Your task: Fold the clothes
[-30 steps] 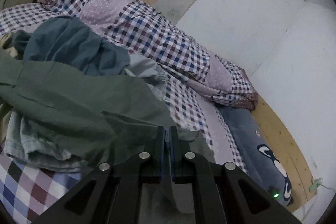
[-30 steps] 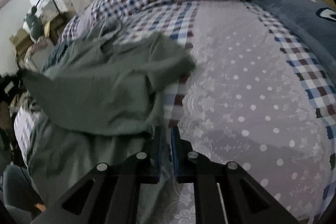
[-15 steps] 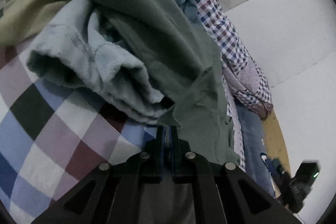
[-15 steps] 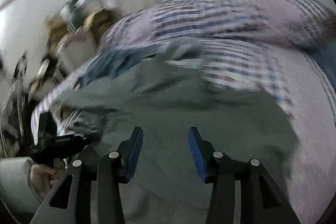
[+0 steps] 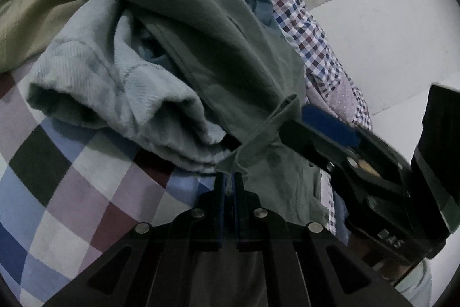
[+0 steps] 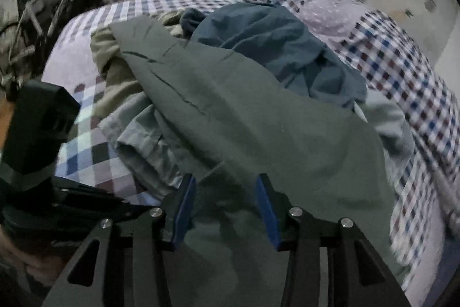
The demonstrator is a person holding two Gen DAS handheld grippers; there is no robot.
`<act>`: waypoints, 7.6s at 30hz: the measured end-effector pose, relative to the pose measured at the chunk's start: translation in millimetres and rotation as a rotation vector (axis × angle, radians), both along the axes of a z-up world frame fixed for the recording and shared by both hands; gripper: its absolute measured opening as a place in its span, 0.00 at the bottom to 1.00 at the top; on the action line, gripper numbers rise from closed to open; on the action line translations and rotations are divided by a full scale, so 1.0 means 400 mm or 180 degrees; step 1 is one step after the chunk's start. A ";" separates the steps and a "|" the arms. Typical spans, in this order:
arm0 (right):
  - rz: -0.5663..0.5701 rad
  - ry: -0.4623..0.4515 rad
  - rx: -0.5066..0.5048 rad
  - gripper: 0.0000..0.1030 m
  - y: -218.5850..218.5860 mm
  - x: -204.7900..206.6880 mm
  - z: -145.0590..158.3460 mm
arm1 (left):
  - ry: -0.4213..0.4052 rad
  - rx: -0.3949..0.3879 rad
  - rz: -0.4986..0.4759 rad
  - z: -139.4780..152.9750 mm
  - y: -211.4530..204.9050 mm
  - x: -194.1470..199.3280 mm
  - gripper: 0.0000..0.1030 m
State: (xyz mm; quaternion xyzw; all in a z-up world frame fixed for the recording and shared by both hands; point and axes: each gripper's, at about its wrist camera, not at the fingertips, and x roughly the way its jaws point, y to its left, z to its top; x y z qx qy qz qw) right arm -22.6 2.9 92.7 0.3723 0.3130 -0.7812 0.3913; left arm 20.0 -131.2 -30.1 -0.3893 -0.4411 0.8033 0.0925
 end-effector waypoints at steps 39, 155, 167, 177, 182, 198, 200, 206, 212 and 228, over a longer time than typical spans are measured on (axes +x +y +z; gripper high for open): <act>-0.2088 0.0684 -0.0097 0.66 0.424 -0.211 0.277 | 0.0234 -0.0008 -0.0207 0.086 -0.058 -0.141 0.03; -0.4212 -0.0130 -0.0021 0.00 1.156 -0.373 -0.154 | 0.0333 -0.0646 -0.0503 0.067 0.085 -0.195 0.03; -0.4107 0.0231 -0.0748 0.40 0.984 -0.122 -0.011 | 0.0610 -0.0193 -0.0181 0.153 -0.036 -0.144 0.70; -0.3397 -0.0066 -0.1403 0.46 0.655 0.149 0.095 | 0.0952 0.0036 0.0868 0.222 -0.372 -0.016 0.82; -0.3130 -0.0148 -0.1502 0.47 0.494 0.201 0.124 | 0.1051 -0.0026 0.1503 0.220 -0.600 0.090 0.82; -0.2086 -0.0312 -0.1520 0.47 0.027 0.249 0.207 | 0.0629 0.0898 0.1879 0.057 -0.843 0.146 0.82; -0.2020 -0.0300 -0.1525 0.48 -0.001 0.256 0.216 | 0.0515 0.1054 0.1922 0.029 -0.854 0.149 0.82; -0.1915 -0.0346 -0.1540 0.49 -0.059 0.257 0.212 | 0.0313 0.1140 0.1823 0.003 -0.842 0.120 0.82; -0.1886 -0.0387 -0.1480 0.49 -0.076 0.257 0.202 | 0.0433 0.1115 0.1935 0.000 -0.836 0.081 0.63; -0.2250 -0.0385 -0.1656 0.50 0.128 0.306 0.175 | 0.1499 0.0419 0.1115 0.323 -0.567 0.046 0.04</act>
